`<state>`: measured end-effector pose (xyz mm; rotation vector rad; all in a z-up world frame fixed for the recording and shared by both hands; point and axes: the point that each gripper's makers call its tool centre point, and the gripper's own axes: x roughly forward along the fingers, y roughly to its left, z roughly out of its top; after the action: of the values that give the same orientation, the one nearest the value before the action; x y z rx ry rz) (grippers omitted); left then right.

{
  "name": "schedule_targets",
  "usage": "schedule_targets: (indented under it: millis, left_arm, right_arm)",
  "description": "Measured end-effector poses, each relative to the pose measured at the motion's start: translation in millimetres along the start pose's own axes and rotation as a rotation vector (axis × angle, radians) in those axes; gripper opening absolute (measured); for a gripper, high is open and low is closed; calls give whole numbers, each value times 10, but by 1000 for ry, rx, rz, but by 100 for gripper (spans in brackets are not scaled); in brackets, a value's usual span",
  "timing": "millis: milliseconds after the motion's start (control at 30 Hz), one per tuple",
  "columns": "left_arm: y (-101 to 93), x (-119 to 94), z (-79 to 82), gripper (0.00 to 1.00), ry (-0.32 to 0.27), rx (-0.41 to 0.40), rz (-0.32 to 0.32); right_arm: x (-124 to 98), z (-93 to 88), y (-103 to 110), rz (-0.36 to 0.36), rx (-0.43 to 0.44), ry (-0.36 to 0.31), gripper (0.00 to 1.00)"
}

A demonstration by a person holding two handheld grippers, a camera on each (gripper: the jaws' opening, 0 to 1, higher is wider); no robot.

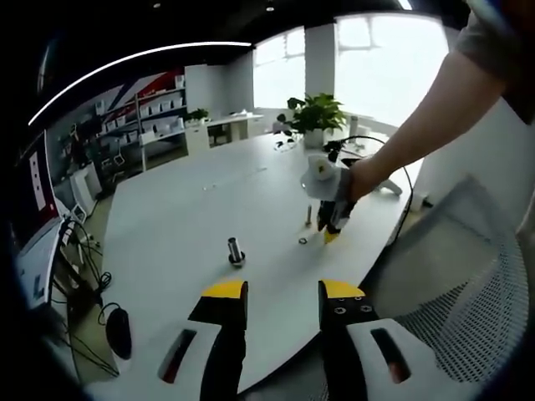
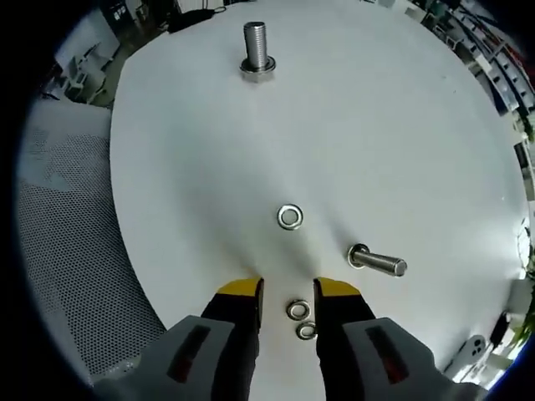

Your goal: Place the washer onto the threaded stud by aligning its center hole with the stud, sliding it down to the base, and recovering from edge contact or off-axis alignment until the washer reaches the visible bottom stop.

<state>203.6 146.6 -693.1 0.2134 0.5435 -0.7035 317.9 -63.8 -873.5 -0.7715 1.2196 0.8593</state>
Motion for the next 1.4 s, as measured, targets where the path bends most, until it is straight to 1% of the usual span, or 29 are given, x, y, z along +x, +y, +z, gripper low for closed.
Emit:
schedule_targets:
  millis: [100, 300, 467, 700, 833, 1067, 1333, 1400]
  left_arm:
    - [-2, -1, -1, 32, 1, -3, -1]
    - [-7, -2, 4, 32, -1, -2, -4]
    - [-12, 0, 3, 32, -1, -1, -7]
    - [-12, 1, 6, 32, -2, -5, -9]
    - [-12, 0, 7, 32, -3, -6, -10]
    - [-11, 1, 3, 32, -2, -9, -10]
    - [-10, 2, 3, 32, -2, -9, -8]
    - [-12, 6, -4, 32, 1, -10, -10]
  right_arm:
    - [2, 85, 7, 9, 14, -23, 28]
    - [22, 176, 53, 24, 21, -36, 28]
    - [46, 244, 39, 23, 23, -47, 28]
    - [79, 299, 24, 28, 33, -51, 28]
    - [84, 313, 0, 31, 50, -54, 28]
    - [90, 339, -15, 30, 54, -61, 27]
    - [101, 384, -1, 33, 26, -59, 26]
    - [103, 390, 6, 35, 7, -54, 25]
